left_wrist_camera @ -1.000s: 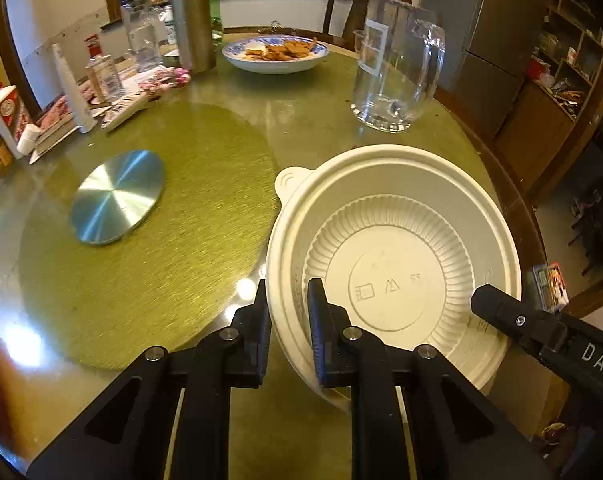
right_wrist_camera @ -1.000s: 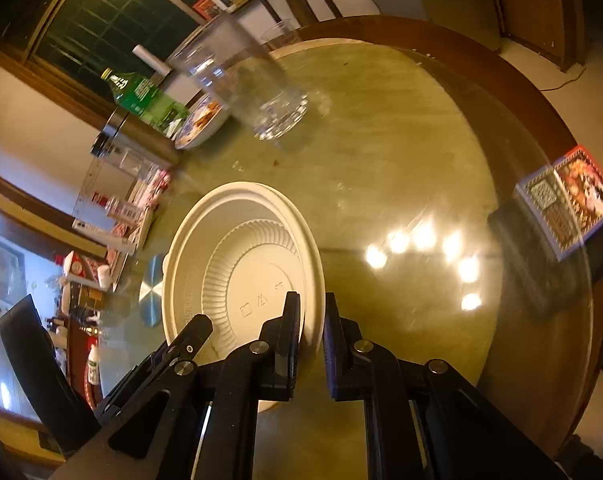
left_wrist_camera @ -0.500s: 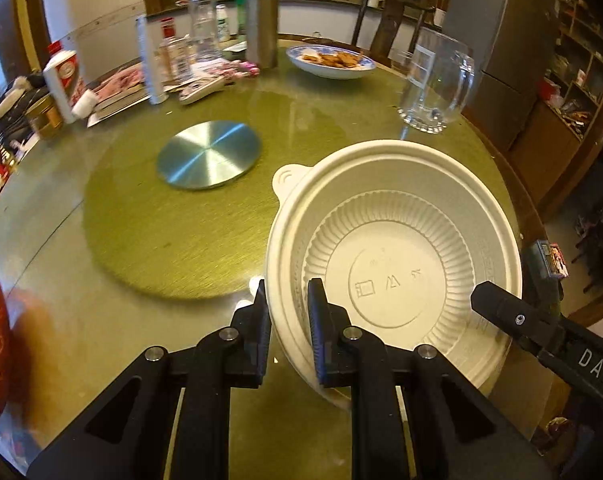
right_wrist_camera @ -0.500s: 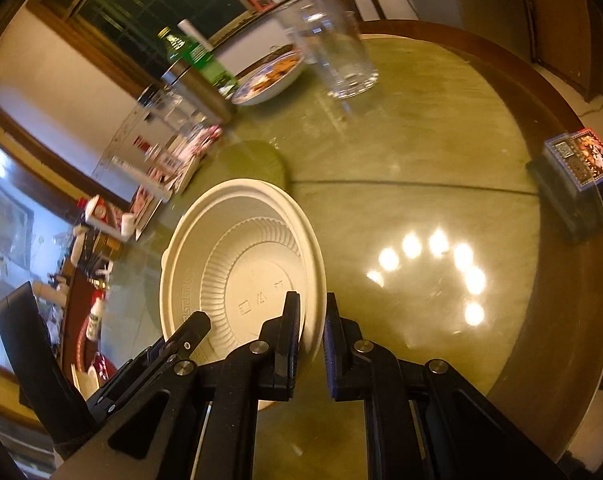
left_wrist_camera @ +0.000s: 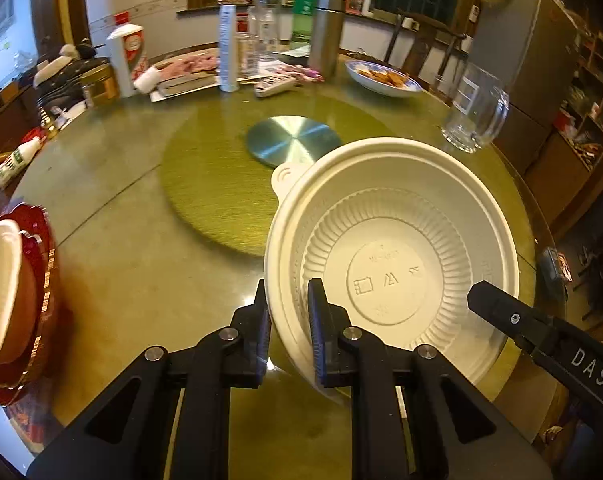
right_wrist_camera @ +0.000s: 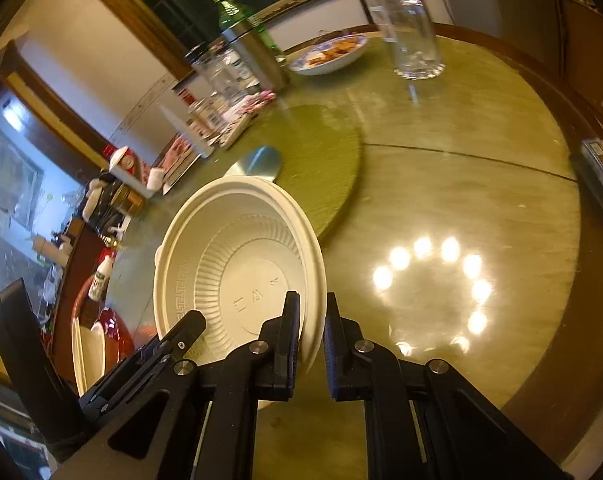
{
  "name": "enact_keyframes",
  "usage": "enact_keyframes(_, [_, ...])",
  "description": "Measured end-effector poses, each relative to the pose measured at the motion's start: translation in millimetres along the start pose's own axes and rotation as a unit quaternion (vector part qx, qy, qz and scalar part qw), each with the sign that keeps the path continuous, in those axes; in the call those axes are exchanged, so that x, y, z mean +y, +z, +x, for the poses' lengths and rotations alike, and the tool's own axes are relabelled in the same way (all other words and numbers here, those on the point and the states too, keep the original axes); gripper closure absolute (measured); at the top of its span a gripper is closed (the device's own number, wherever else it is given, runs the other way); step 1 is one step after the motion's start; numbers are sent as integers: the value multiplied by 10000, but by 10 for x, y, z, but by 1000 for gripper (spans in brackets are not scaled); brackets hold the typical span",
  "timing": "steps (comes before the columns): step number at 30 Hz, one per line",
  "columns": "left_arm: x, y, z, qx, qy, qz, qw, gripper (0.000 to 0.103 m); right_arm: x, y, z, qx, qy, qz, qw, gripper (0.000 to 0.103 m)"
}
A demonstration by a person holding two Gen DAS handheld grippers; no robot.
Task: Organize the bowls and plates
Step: 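Carry the white ribbed bowl with both tools toward the dish stack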
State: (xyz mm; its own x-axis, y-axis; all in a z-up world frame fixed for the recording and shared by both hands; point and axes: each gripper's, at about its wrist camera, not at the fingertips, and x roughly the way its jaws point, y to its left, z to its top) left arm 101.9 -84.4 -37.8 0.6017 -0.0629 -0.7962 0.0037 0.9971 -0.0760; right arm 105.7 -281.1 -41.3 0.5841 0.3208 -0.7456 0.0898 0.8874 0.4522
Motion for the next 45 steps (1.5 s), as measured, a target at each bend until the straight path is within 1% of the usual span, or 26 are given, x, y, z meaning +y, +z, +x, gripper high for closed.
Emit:
enact_keyframes(8, [273,-90,-197,-169,49,-176,9997,88,372,-165,-76,-133,48,-368,9992,92])
enact_keyframes(15, [375,-152,-302,-254,106,-209,9994,88,478,-247,-142,-152,139,-509,9985,92])
enact_keyframes(23, [532,-260,-411,-335,264,-262,9987,88,575,-360,-70,-48,264,-623,9977,92])
enact_keyframes(32, [746,-324,-576,-514,422,-356,9971,88,824,-477,-45,-38,374,-851,9957,92])
enact_keyframes(45, [952,-367,-741,-724,512,-507,9948,88,1111,-537,-36,-50,439,-1119,9927,92])
